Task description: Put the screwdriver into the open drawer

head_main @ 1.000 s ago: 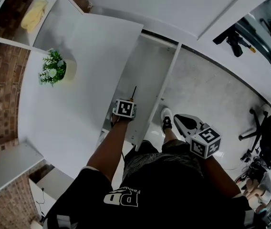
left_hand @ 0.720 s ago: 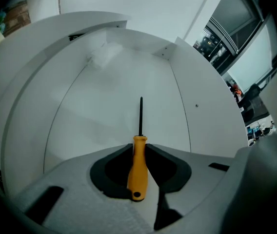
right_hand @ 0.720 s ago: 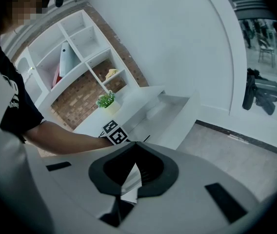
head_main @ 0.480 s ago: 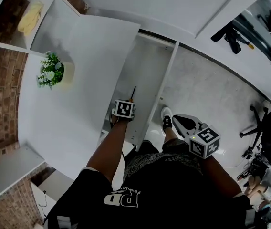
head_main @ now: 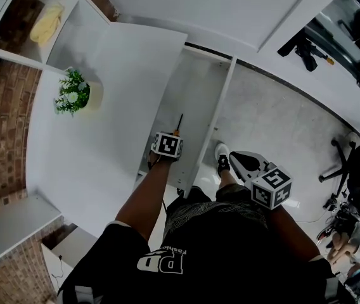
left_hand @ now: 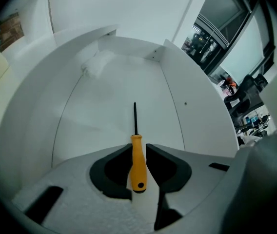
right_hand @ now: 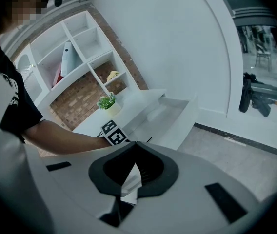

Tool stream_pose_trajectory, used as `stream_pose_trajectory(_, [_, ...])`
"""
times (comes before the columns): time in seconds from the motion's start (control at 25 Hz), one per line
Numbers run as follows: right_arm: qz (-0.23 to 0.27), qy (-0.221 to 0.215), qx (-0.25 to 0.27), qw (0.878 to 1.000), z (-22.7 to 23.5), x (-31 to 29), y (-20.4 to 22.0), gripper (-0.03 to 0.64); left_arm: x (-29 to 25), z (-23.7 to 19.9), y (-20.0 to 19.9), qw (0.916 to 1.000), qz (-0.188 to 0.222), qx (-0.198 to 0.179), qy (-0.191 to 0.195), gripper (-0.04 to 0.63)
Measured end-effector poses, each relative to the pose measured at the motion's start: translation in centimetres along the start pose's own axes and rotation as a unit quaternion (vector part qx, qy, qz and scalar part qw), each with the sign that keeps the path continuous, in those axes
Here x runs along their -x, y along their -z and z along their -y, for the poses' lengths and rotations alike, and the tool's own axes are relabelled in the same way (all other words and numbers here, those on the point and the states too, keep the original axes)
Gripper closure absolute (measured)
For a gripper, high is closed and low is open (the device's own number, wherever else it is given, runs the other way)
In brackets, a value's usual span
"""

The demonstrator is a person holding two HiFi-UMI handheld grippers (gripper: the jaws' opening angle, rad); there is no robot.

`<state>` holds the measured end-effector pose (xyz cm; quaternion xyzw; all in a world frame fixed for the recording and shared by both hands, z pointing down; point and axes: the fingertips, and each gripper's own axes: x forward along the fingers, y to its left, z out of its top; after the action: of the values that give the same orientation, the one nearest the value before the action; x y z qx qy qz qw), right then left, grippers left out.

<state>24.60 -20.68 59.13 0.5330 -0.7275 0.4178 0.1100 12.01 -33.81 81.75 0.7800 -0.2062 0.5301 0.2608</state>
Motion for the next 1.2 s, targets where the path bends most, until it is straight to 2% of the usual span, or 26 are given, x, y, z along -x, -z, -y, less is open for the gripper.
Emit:
stream_pose_trajectory(0.24, [0.014, 0.003, 0.014, 1.000, -2.0, 0.0, -0.4, 0.611, 2.7, 0.2, -0.2, 0.9996, 0.020, -0.022, 0.001, 0.499])
stream_pose_trajectory(0.36, [0.023, 0.001, 0.023, 0.999, -3.8, -0.3, -0.7, 0.611, 4.2, 1.1, 0.6, 0.9991, 0.023, -0.026, 0.026, 0.500])
stream_pose_trajectory(0.52, [0.038, 0.001, 0.035, 0.999, -6.4, -0.8, -1.0, 0.611, 7.5, 1.4, 0.7, 0.9966, 0.052, -0.051, 0.038, 0.500])
stream_pose_trajectory(0.72, [0.054, -0.001, 0.047, 0.997, -9.8, -1.4, -0.9, 0.611, 12.5, 2.5, 1.2, 0.9899, 0.091, -0.091, 0.059, 0.529])
stream_pose_trajectory(1.2, [0.092, 0.005, 0.063, 0.994, -18.0, -2.2, 1.4, 0.611, 23.0, 3.6, 4.8, 0.9701, 0.175, -0.130, 0.106, 0.574])
